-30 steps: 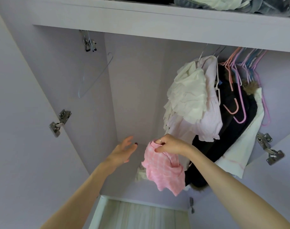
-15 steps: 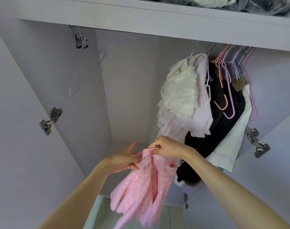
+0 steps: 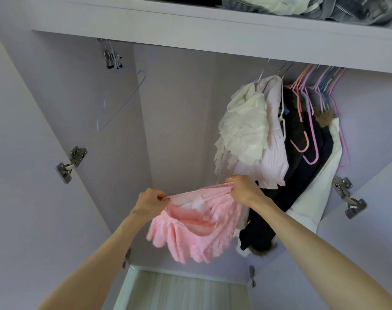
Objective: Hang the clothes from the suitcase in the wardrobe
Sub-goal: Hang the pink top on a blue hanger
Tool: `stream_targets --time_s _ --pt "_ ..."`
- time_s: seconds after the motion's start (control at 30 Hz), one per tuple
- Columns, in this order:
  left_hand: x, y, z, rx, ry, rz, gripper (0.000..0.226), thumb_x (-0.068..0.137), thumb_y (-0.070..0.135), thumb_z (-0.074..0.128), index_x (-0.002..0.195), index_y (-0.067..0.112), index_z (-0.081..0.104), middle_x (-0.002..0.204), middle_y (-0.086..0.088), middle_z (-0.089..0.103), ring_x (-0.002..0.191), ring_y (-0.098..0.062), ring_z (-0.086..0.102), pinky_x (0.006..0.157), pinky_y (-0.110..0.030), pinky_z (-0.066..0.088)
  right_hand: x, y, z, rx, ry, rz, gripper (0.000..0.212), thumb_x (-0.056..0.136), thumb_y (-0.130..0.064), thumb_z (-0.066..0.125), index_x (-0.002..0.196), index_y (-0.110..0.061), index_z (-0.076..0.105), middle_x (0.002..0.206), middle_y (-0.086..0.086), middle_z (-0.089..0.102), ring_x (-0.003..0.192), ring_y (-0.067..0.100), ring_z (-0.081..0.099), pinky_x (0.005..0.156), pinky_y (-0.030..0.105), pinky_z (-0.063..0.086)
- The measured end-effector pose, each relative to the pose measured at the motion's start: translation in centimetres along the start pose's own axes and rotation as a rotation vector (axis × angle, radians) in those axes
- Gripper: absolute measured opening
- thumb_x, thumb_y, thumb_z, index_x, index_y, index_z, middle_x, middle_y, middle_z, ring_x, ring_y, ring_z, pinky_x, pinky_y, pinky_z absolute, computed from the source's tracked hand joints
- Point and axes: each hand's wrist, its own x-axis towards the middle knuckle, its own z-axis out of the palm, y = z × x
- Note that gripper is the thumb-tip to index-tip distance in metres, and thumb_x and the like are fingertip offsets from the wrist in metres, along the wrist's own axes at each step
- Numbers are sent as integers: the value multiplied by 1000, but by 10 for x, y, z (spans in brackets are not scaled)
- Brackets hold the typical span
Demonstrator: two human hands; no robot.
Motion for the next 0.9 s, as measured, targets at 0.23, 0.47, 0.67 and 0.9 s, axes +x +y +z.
stream_targets --time_s 0.23,0.47,0.67,0.9 --pt "6 -2 -15 -167 264 -85 14 90 20 48 87 8 54 94 -14 62 82 -29 52 73 -29 37 17 12 7 24 181 111 51 85 6 45 134 -5 47 128 15 49 114 32 53 93 39 47" --pt "3 -14 -31 -300 280 -176 7 91 9 43 90 8 50 88 -11 54 85 -26 46 72 -28 34 35 19 12 478 150 341 14 91 -11 48 96 -7 61 92 14 61 91 31 64 67 31 51" --pt "0 -33 -19 -232 18 44 44 76 -18 36 95 9 65 87 -4 61 84 -21 54 70 -23 40 35 3 17 1173 -72 476 10 92 -8 48 98 -11 57 81 9 59 70 21 59 67 31 52" --pt "-3 -32 -7 -337 -97 -51 36 89 -5 39 68 19 56 75 -7 51 71 -19 43 67 -27 33 54 2 27 932 -22 442 20 86 -19 55 67 -17 48 66 0 49 59 16 46 57 24 38"
